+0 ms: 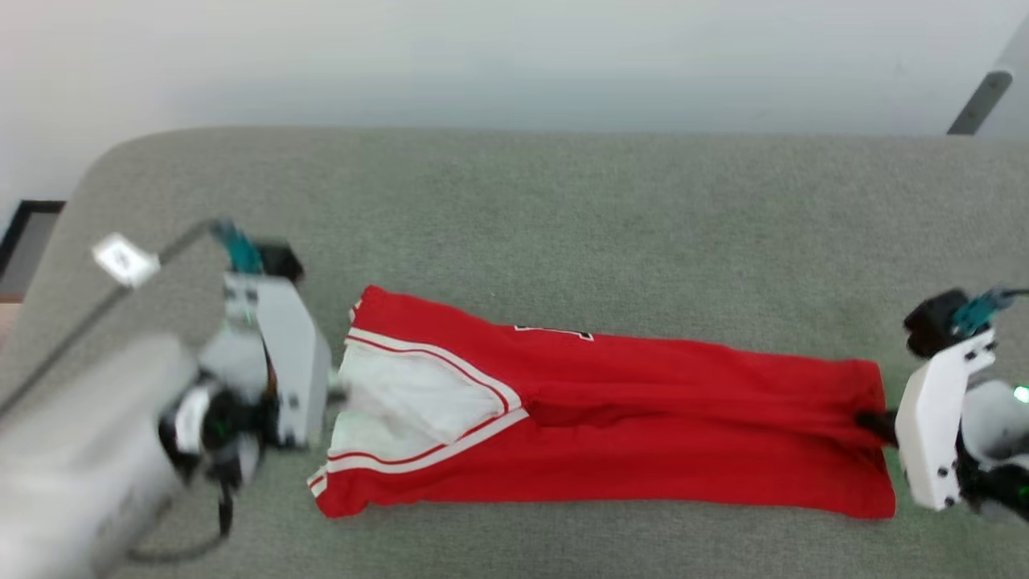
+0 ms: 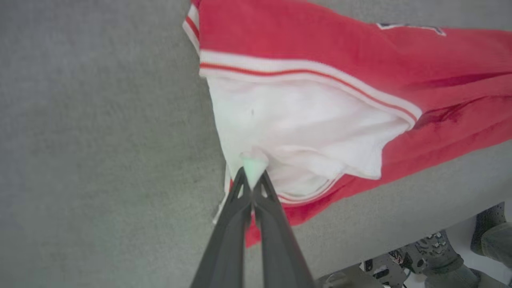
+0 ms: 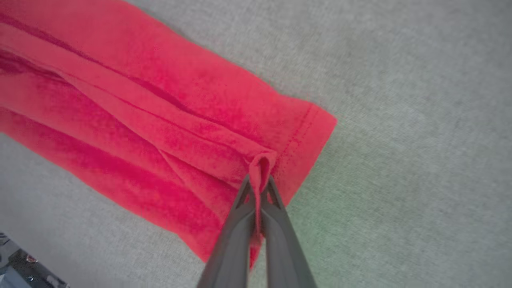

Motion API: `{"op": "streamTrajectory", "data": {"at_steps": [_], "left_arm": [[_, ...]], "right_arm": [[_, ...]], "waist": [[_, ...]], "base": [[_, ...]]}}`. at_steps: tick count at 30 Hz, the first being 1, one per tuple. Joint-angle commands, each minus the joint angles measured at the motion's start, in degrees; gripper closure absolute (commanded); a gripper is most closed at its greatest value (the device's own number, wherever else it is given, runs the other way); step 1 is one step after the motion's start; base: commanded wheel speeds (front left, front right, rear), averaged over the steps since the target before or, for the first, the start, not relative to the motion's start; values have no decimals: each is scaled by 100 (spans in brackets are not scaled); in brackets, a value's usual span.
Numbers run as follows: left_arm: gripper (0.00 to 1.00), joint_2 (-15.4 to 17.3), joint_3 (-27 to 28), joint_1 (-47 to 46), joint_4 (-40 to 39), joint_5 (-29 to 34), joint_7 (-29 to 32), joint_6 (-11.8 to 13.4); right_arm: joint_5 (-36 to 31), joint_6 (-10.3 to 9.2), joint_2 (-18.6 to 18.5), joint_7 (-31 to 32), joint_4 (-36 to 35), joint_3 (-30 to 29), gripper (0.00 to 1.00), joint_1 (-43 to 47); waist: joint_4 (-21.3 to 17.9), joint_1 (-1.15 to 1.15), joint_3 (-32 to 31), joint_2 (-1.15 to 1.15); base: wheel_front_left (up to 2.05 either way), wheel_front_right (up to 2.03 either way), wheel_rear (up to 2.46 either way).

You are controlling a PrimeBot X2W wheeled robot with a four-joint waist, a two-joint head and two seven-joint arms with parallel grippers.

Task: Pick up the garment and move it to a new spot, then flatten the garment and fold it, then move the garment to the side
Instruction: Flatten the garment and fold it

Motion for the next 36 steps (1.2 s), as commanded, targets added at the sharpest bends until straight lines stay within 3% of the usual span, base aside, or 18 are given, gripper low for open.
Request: {"op": "streamTrajectory", "data": {"at_steps": [1,5,9,10,11,12,13,14,15,16,26,31,36], "left_arm": [[100,95,-26,283,-252,-110,-12,178],[100,104,-24,647,-553,-274,-105,373],[100,36,4,735,-441,-352,-162,347],[90,33,6,713,-392,-308,-194,328],[76,19,9,698,-343,-277,-237,311],[63,-2,20,701,-322,-265,-291,279],[37,-8,27,709,-305,-243,-342,235],[6,-8,43,735,-282,-228,-405,201],[0,-4,59,778,-269,-233,-465,165],[0,0,64,829,-259,-247,-520,133],[0,179,391,1505,-504,-272,-1739,-24],[0,329,533,1872,-765,59,-2778,-143],[0,393,777,2423,-949,233,-4014,-27]], "right_arm": [[-24,-6,57,63,-33,-41,100,132],[-113,-6,213,155,19,-80,100,221],[-182,-6,392,273,138,-55,100,167],[-211,-6,429,295,181,-75,93,148],[-240,-6,465,310,221,-86,75,138],[-246,-6,510,332,268,-122,64,142],[-266,-6,567,343,312,-172,52,146],[-284,-6,610,364,342,-194,25,160],[-298,-6,646,402,362,-219,5,191],[-289,-6,680,418,360,-247,0,228],[-351,-6,861,211,342,-849,0,641],[-371,-6,938,245,272,-1218,0,957],[-538,-6,990,363,231,-1600,0,1279]], "waist": [[61,0,-91,0],[14,0,-108,0],[-20,0,-180,0],[-27,0,-206,0],[-30,0,-239,0],[-31,0,-283,0],[-34,0,-331,0],[-36,0,-386,0],[-37,0,-447,0],[-36,0,-511,0],[52,0,-1058,0],[120,0,-1201,0],[184,0,-1293,0]], "base": [[0,0,0],[0,0,0],[0,0,0],[0,0,0],[0,0,0],[0,0,0],[0,0,0],[0,0,0],[0,0,0],[0,0,0],[0,0,0],[0,0,0],[0,0,0]]}}
